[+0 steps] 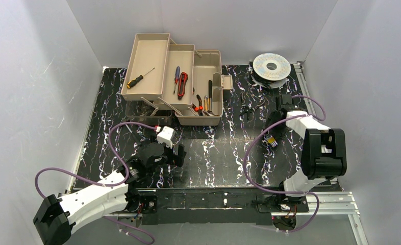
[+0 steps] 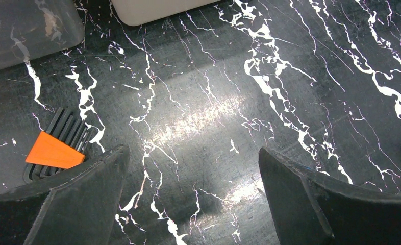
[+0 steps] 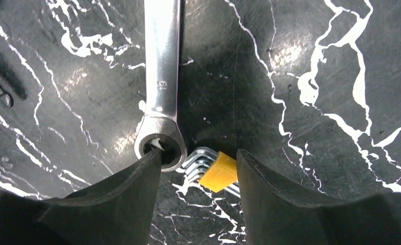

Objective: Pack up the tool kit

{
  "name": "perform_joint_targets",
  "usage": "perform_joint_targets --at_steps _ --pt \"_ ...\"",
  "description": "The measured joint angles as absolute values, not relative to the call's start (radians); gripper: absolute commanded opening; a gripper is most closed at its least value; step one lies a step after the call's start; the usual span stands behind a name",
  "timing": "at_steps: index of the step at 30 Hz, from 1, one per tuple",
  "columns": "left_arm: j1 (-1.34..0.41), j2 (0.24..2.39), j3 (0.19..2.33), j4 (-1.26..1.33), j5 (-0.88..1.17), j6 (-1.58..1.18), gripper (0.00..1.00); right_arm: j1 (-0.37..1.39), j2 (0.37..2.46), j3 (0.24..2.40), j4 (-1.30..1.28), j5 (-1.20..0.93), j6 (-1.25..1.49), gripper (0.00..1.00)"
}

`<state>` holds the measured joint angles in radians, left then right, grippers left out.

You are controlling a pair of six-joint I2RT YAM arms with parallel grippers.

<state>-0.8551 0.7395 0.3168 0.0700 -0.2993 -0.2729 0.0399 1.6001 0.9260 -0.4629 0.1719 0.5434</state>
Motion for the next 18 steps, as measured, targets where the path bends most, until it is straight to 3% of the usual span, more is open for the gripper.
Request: perform_joint_targets --at_steps 18 --pt "-0.855 0.728 0.317 0.069 -0.3 -0.273 0.98 0.061 1.619 0.993 -0.472 0.051 0.582 0.64"
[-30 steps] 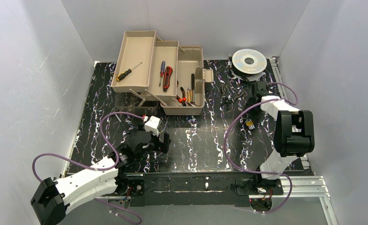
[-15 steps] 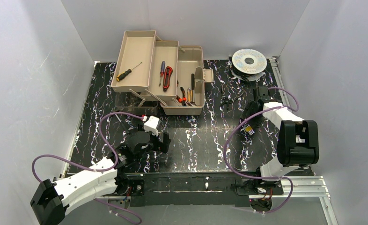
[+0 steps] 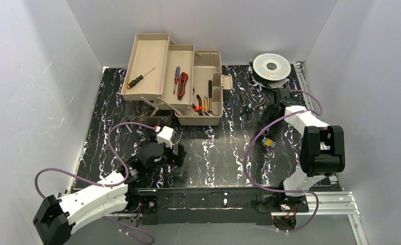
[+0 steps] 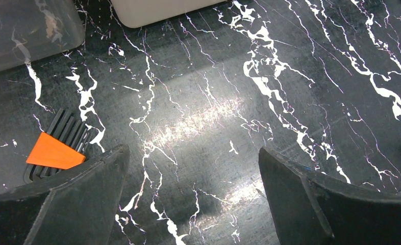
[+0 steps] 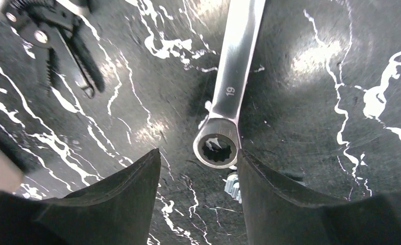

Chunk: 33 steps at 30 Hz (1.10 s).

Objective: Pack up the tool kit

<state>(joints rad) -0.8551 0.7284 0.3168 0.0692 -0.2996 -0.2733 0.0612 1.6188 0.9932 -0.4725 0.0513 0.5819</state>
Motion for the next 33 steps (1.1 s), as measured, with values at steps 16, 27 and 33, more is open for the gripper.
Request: perform_joint_targets --at_steps 16,27,33 --pt "-0.855 0.733 0.317 0.068 -0.299 -0.273 0.98 0.076 1.66 1.07 -0.578 0.272 0.647 0.66" --pt "-0.855 0.738 0.317 0.067 -0.299 -0.273 0.98 0.13 1.773 1.122 -0.57 0.273 0.696 0.01" --pt "-0.855 0.744 0.317 0.068 -0.29 -0.273 0.98 0.13 1.708 1.116 -0.526 0.223 0.721 0.01"
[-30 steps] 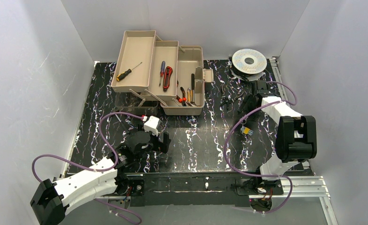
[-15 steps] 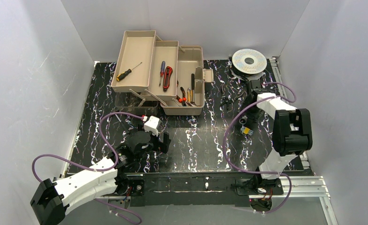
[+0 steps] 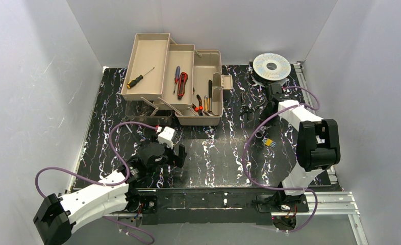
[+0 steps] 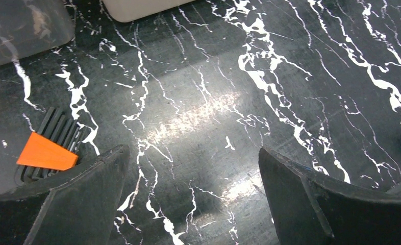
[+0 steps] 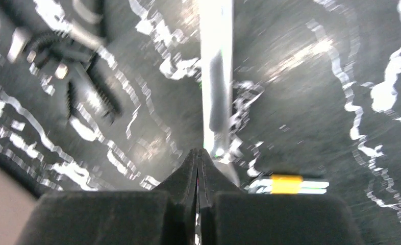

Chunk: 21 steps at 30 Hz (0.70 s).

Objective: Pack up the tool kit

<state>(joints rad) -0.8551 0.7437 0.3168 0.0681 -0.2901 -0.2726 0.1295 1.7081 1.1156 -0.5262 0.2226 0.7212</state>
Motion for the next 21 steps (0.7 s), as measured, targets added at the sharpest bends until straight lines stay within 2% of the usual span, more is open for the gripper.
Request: perform_joint_targets --at_steps 4,7,9,11,13,14,17,21 --pt "-0.855 0.747 0.316 0.088 -0.22 -0.263 0.98 0.217 1.68 1.111 -0.55 0.168 0.744 0.01" --pt "-0.855 0.764 0.313 0.134 -0.137 -0.255 0.98 0.307 1.666 1.095 -0.564 0.131 0.767 0.21" --pt "-0.855 0.802 0.316 0.154 -0.088 -0.251 0.98 0.339 1.656 1.091 -0.581 0.116 0.773 0.43" --pt "-0.855 0.854 0.337 0.147 -0.048 -0.247 0.98 0.336 1.643 1.091 -0.594 0.124 0.77 0.51" --pt "-0.855 0.896 0.367 0.133 -0.016 -0.245 0.98 0.313 1.628 1.092 -0.611 0.14 0.756 0.7" --pt "-0.857 0.908 0.383 0.128 -0.004 -0.244 0.98 0.293 1.618 1.092 -0.622 0.158 0.746 0.75" --pt "-0.86 0.9 0.403 0.131 0.019 -0.241 0.98 0.25 1.584 1.09 -0.65 0.228 0.717 0.81" --pt "-0.86 0.876 0.4 0.141 0.032 -0.237 0.98 0.2 1.509 1.044 -0.664 0.276 0.695 0.85"
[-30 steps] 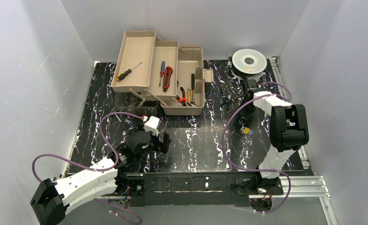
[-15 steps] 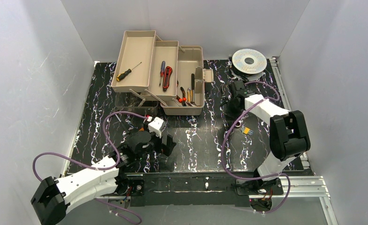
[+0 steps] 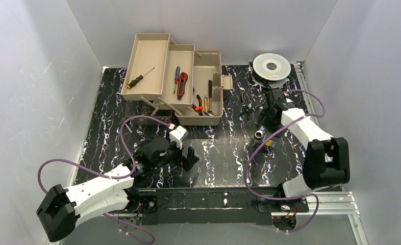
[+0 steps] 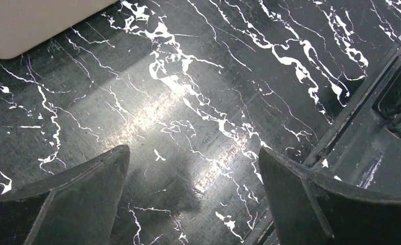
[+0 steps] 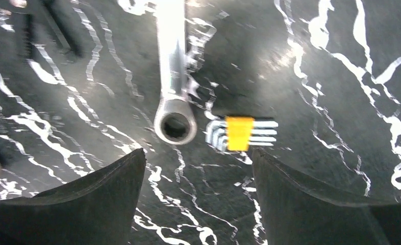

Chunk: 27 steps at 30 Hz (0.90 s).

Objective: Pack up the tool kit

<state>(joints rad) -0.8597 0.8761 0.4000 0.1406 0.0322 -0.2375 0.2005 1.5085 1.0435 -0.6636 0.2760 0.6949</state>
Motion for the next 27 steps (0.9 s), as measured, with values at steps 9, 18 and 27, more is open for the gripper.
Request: perform_joint_targets --at_steps 9,18,27 --pt "-0.861 0.864 0.323 0.205 0.043 -0.235 0.98 0.11 1.37 0.846 -0.665 0.29 0.788 0.87" --pt "-0.861 0.864 0.321 0.213 0.046 -0.236 0.98 0.112 1.528 0.852 -0.601 0.276 0.792 0.87" --pt "-0.861 0.851 0.321 0.21 0.045 -0.236 0.98 0.112 1.574 0.9 -0.597 0.309 0.791 0.84"
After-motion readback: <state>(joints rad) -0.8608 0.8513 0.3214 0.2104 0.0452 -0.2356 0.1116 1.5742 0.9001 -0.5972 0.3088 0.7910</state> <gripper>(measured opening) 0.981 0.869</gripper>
